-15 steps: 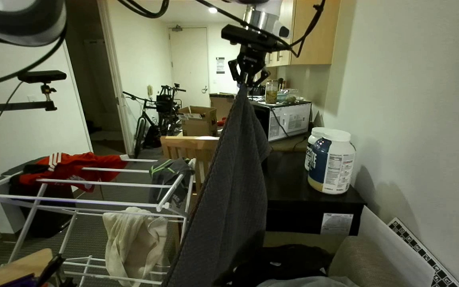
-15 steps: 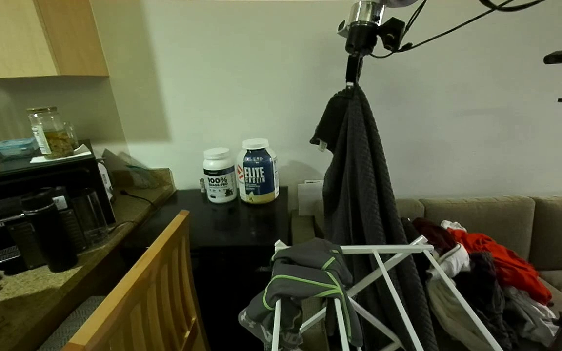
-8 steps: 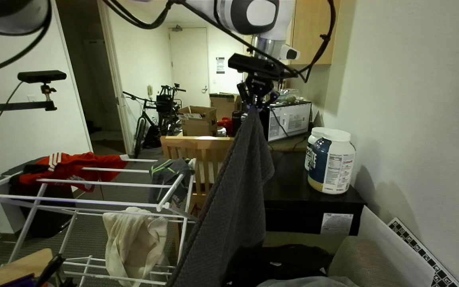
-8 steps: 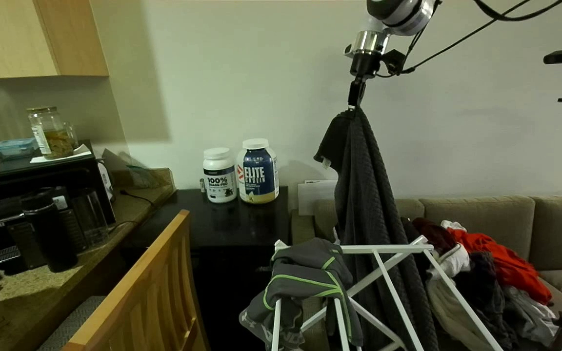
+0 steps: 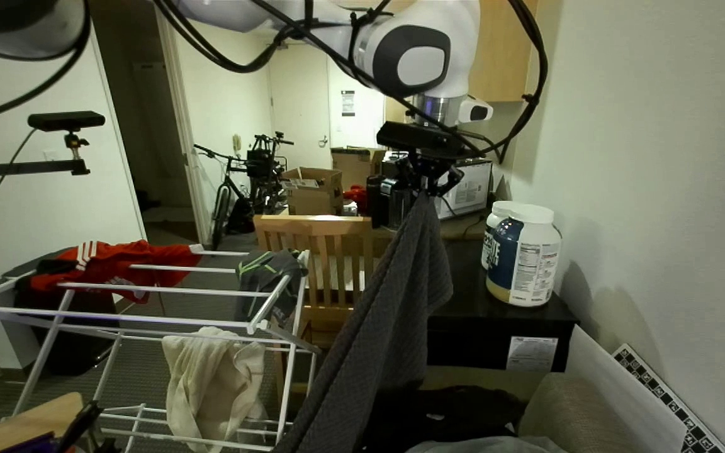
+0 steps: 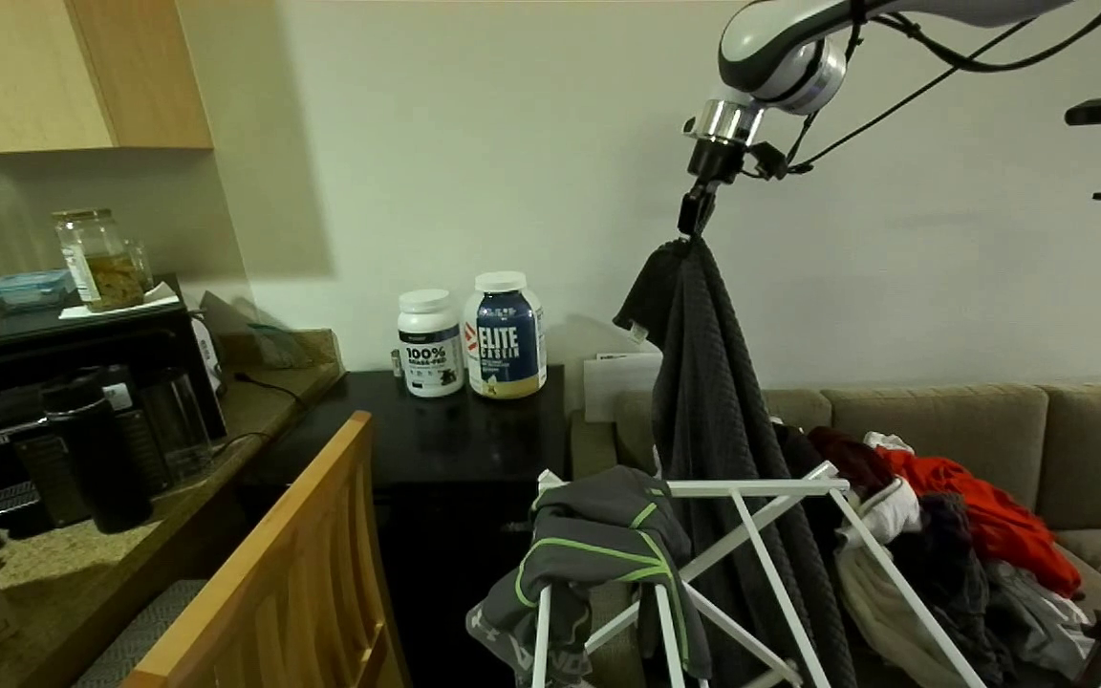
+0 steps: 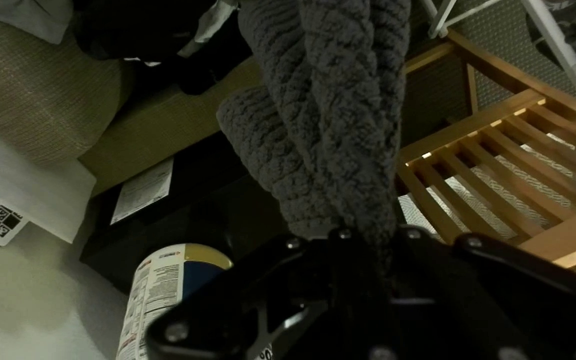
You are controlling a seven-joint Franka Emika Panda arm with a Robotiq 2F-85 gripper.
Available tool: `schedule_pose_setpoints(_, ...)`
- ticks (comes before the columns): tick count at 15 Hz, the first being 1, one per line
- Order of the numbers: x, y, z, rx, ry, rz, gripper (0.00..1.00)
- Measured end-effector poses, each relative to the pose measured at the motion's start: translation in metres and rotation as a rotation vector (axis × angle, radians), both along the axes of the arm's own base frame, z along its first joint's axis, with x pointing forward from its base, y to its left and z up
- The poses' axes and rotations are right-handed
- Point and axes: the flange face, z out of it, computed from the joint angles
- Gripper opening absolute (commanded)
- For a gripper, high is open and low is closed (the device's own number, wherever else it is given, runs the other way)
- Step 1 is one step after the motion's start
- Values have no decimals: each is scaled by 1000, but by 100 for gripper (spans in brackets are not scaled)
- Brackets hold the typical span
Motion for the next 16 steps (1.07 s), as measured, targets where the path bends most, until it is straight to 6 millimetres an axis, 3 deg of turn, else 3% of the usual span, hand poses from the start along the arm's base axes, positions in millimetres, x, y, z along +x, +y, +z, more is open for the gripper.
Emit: schedule_pose_setpoints(16, 37, -93, -53, -88, -124, -150, 3)
